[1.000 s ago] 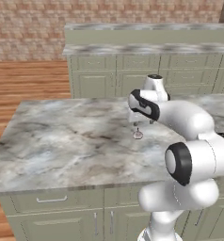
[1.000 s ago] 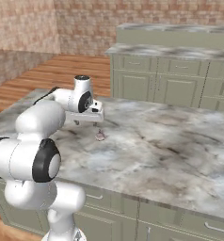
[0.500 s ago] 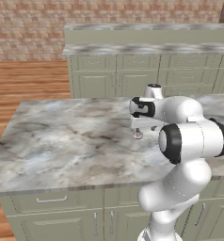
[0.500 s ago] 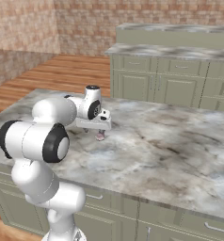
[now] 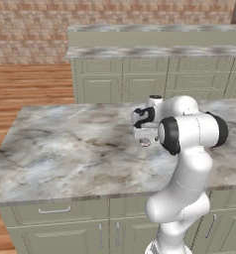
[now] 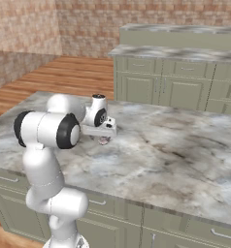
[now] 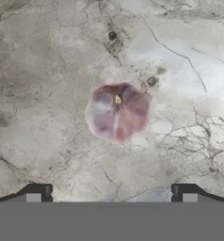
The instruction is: Place the garlic in the correct fridge rack based on whether it is a fruit or vegetable. Finally, close the fridge door.
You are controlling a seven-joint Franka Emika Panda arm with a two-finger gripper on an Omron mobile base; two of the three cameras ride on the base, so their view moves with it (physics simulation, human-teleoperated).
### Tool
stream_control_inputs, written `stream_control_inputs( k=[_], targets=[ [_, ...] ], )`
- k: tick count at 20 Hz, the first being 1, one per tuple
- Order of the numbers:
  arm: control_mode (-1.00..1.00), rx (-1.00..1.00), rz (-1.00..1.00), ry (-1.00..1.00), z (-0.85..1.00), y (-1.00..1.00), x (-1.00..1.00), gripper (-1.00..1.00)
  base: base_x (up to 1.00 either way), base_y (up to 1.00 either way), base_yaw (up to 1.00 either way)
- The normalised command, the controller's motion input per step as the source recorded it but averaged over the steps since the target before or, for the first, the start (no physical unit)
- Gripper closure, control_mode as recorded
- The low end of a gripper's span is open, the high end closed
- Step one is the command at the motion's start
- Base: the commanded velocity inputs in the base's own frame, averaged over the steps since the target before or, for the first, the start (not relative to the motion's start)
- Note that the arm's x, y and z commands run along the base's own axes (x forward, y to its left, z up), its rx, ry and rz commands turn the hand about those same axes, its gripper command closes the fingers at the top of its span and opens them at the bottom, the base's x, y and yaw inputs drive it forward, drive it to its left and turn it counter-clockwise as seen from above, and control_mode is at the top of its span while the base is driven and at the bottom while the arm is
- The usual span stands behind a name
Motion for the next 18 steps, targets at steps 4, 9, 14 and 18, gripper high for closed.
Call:
stream_control_inputs(
  k=[4,9,14,18],
  targets=[
    [-1.0,0.0,0.0,0.0,-0.45,0.0,0.47,-1.0,0.0,0.0,0.0],
    [-1.0,0.0,0.0,0.0,-0.3,0.0,0.43,-1.0,0.0,0.0,0.0],
    [-1.0,0.0,0.0,0.0,-0.3,0.0,0.15,-1.0,0.0,0.0,0.0],
    [-1.0,0.0,0.0,0.0,-0.35,0.0,-0.12,1.0,0.0,0.0,0.0]
  ],
)
